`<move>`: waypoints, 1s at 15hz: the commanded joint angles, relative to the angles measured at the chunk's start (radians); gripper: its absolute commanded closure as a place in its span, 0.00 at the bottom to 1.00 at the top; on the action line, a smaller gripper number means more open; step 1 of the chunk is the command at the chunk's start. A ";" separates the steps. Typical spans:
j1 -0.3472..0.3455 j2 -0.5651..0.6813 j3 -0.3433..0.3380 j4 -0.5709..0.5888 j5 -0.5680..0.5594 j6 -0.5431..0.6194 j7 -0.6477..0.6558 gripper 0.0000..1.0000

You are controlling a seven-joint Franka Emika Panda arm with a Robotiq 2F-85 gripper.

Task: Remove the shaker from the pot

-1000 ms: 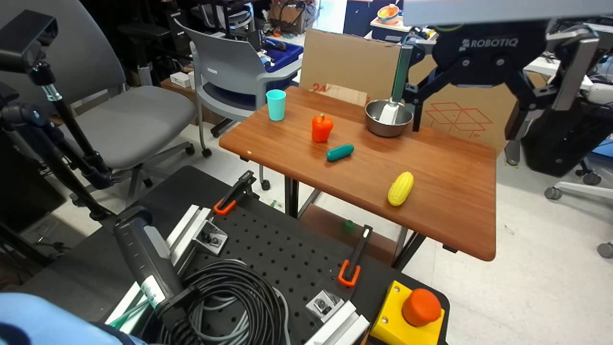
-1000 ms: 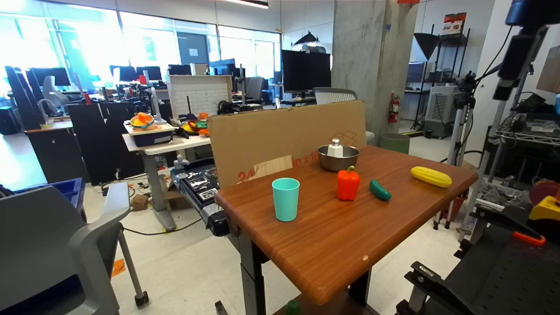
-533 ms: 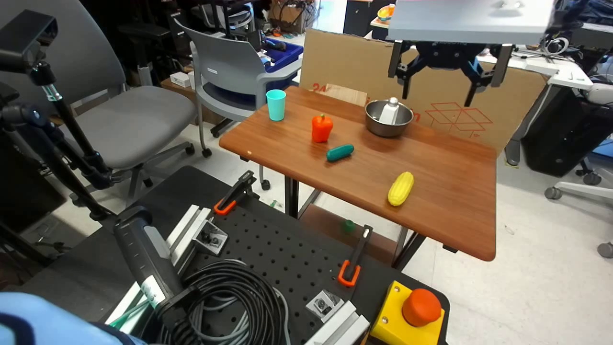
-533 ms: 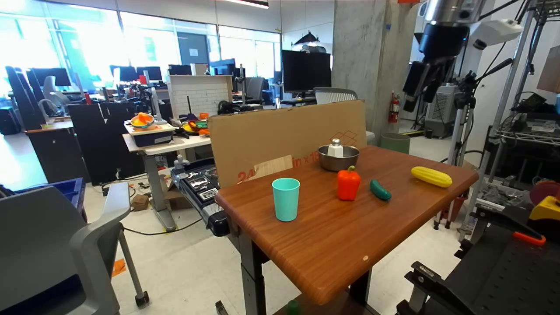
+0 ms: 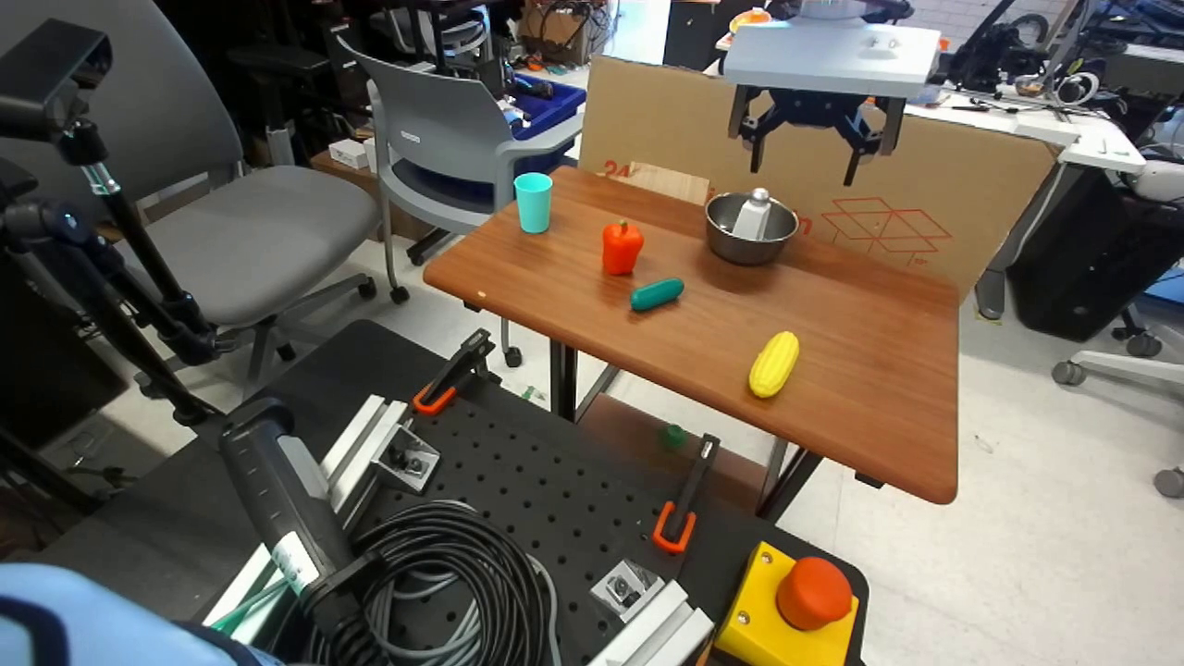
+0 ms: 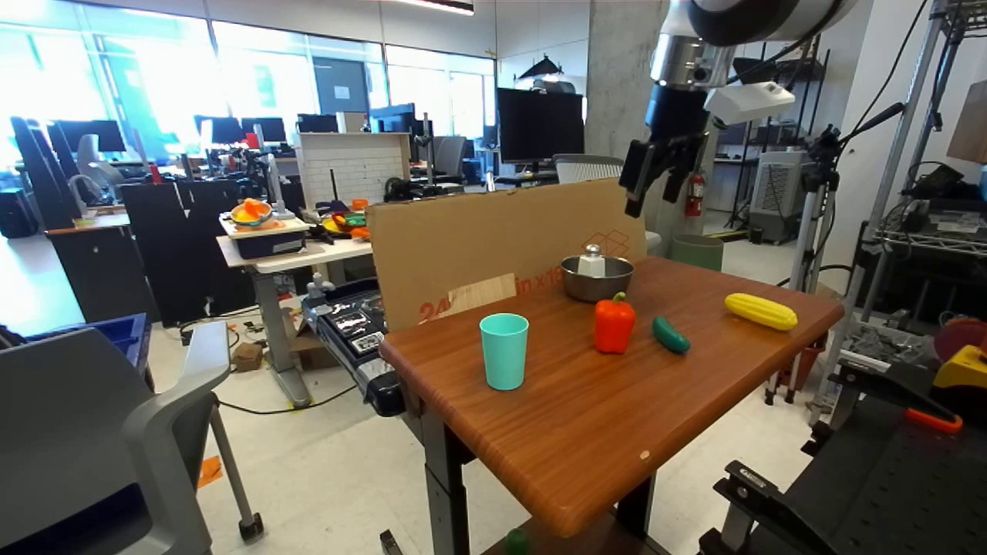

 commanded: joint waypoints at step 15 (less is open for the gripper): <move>0.047 0.312 0.033 0.303 0.044 -0.020 0.030 0.30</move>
